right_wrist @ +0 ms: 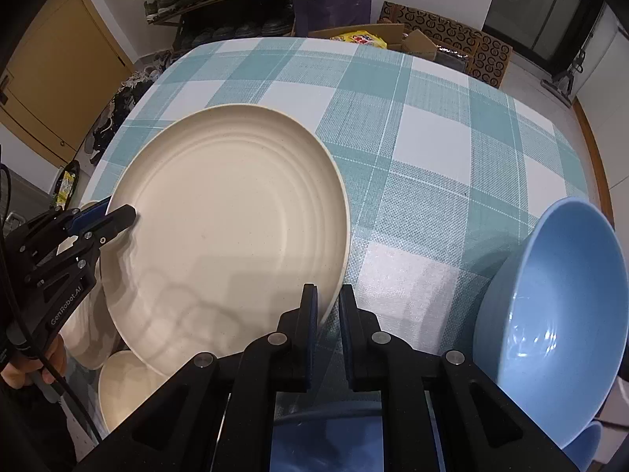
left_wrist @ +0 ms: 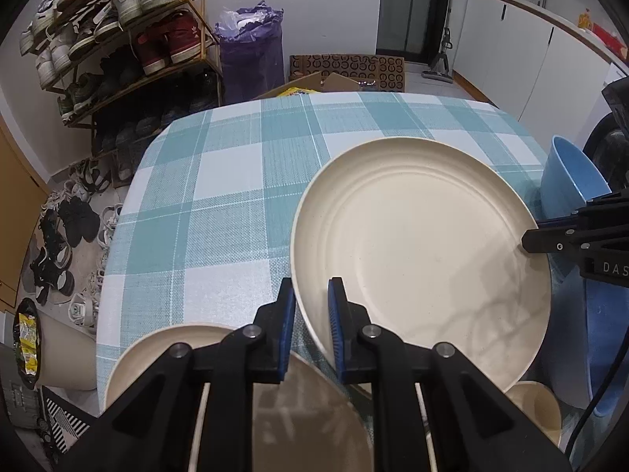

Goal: Organize plates and bowls
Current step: 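Lift the cream plate with both grippers and carry it over another cream plate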

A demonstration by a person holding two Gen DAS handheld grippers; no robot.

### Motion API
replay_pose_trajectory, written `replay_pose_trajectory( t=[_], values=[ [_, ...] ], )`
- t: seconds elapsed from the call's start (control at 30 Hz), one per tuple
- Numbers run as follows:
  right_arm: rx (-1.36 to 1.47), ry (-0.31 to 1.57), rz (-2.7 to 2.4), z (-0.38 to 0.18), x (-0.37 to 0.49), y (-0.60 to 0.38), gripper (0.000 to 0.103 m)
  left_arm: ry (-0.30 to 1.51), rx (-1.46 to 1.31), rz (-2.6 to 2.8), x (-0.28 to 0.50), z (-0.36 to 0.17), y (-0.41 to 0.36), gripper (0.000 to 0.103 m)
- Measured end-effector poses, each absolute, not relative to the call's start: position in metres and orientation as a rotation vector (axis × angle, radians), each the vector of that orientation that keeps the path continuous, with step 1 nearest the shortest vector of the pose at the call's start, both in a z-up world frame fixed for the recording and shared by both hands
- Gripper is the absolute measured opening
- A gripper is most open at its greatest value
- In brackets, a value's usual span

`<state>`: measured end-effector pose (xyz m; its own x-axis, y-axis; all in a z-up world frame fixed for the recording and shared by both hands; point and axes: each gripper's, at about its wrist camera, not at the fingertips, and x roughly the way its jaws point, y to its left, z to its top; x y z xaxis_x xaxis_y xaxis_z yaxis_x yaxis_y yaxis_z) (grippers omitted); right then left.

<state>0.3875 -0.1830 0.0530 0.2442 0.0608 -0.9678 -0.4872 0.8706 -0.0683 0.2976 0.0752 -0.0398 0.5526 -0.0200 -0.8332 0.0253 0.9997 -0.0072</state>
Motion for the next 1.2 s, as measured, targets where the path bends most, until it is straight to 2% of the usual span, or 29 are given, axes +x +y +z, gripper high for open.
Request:
replay_pose_trajectory(
  t=[0.87, 1.2],
  values=[
    [-0.385, 1.146, 0.454, 0.121, 0.322, -0.180, 0.011, 0.850, 0.006, 0.009, 0.232, 0.025, 0.075, 0.014],
    [-0.383, 1.129, 0.477, 0.126, 0.297, -0.186, 0.011, 0.827, 0.011, 0.014, 0.203, 0.032, 0.072, 0.014]
  ],
)
